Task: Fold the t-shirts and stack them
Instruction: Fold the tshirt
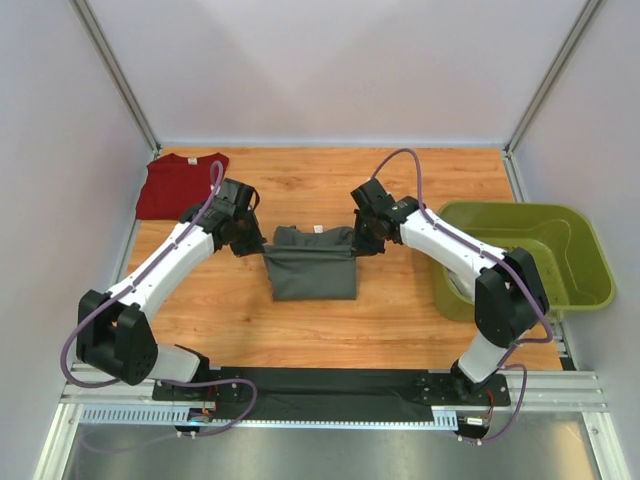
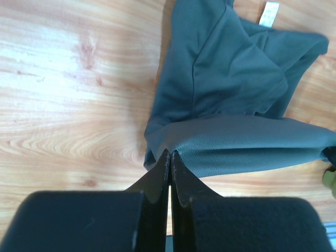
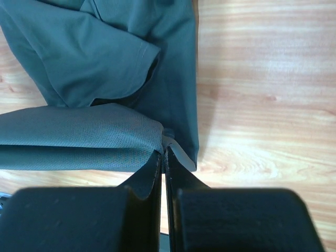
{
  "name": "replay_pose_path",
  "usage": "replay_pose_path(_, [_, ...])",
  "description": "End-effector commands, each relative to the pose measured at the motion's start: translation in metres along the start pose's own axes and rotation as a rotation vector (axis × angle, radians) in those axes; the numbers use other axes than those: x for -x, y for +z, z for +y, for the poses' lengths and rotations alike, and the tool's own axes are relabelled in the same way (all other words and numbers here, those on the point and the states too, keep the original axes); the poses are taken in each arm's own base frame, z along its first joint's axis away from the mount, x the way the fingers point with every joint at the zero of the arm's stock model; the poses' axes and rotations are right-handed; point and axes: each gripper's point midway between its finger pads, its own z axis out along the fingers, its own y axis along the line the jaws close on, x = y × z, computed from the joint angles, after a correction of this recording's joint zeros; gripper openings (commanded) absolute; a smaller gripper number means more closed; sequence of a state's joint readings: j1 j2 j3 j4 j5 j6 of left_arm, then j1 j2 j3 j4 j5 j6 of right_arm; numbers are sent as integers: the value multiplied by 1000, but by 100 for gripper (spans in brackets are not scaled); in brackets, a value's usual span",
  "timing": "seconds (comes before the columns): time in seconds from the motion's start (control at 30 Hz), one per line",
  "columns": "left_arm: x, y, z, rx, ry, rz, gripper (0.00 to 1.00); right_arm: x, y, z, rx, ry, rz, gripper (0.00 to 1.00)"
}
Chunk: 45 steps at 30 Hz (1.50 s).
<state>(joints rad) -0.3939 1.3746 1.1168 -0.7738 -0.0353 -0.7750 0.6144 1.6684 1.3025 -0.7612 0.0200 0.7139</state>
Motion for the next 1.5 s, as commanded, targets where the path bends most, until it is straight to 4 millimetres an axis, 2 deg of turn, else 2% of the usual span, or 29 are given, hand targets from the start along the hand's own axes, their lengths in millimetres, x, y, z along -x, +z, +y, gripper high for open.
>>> replay_pose_path(0.0, [32, -2, 7, 39, 16, -97, 0, 24, 3, -9, -40, -26, -51, 0])
replay_pose_path(0.23, [50, 19, 2, 47, 5, -101, 0, 47, 23, -15, -42, -11, -50, 0])
replay_pose_path(0.47, [68, 37, 0, 54, -17, -107, 0, 68, 42, -10, -34, -30, -38, 0])
replay_pose_path(0.6, [76, 53, 0, 69, -24, -93, 0, 71, 60, -3, -8, -39, 4, 0])
replay_pose_path(0.7, [78, 67, 1, 79, -23, -77, 0, 70, 72, -10, -30, -41, 34, 0])
replay_pose_path(0.8, [82, 85, 1, 82, -20, -55, 0, 79, 80, -14, -42, -40, 22, 0])
replay_pose_path(0.93, [99, 97, 5, 77, -28, -59, 1, 108, 82, -9, 20, -21, -13, 4])
replay_pose_path(0.97, [102, 97, 0, 44, -24, -45, 3, 120, 78, 0, 49, -28, -31, 6])
replay_pose_path(1.0, [112, 97, -5, 32, -14, -60, 6, 126, 75, 3, 62, -33, -39, 8])
replay_pose_path(1.03, [120, 95, -7, 29, 14, -79, 13, 132, 73, 5, 69, -39, -49, 14])
replay_pose_path(1.07, [133, 93, -15, 10, 32, -103, 26, 143, 67, 14, 95, -51, -68, 23])
replay_pose_path(1.1, [140, 90, -19, 5, 49, -110, 50, 144, 64, 13, 95, -64, -59, 42])
replay_pose_path(1.13, [141, 87, -17, 18, 87, -93, 61, 148, 60, 15, 103, -68, -64, 50])
replay_pose_path(1.17, [156, 78, -28, 0, 106, -123, 83, 155, 53, 18, 109, -72, -80, 56])
replay_pose_path(1.2, [161, 72, -29, -2, 126, -130, 92, 156, 50, 17, 108, -70, -79, 70])
replay_pose_path(1.23, [161, 66, -31, -3, 151, -127, 93, 156, 46, 16, 110, -67, -80, 71])
replay_pose_path(1.27, [169, 51, -35, -20, 157, -161, 93, 158, 36, 20, 131, -64, -92, 71])
replay_pose_path(1.3, [169, 43, -36, -28, 154, -172, 93, 148, 37, 18, 137, -60, -70, 70])
replay_pose_path(1.33, [166, 35, -42, -63, 134, -171, 93, 150, 33, 26, 180, -52, -91, 64])
replay_pose_path(1.37, [158, 20, -42, -85, 122, -176, 92, 145, 18, 37, 258, -52, -87, 63])
replay_pose_path(1.43, [147, 6, -51, -168, 89, -183, 89, 129, 19, 52, 366, -53, -81, 48])
replay_pose_path(1.47, [128, 0, -48, -203, 45, -167, 78, 124, 5, 64, 441, -60, -85, 44])
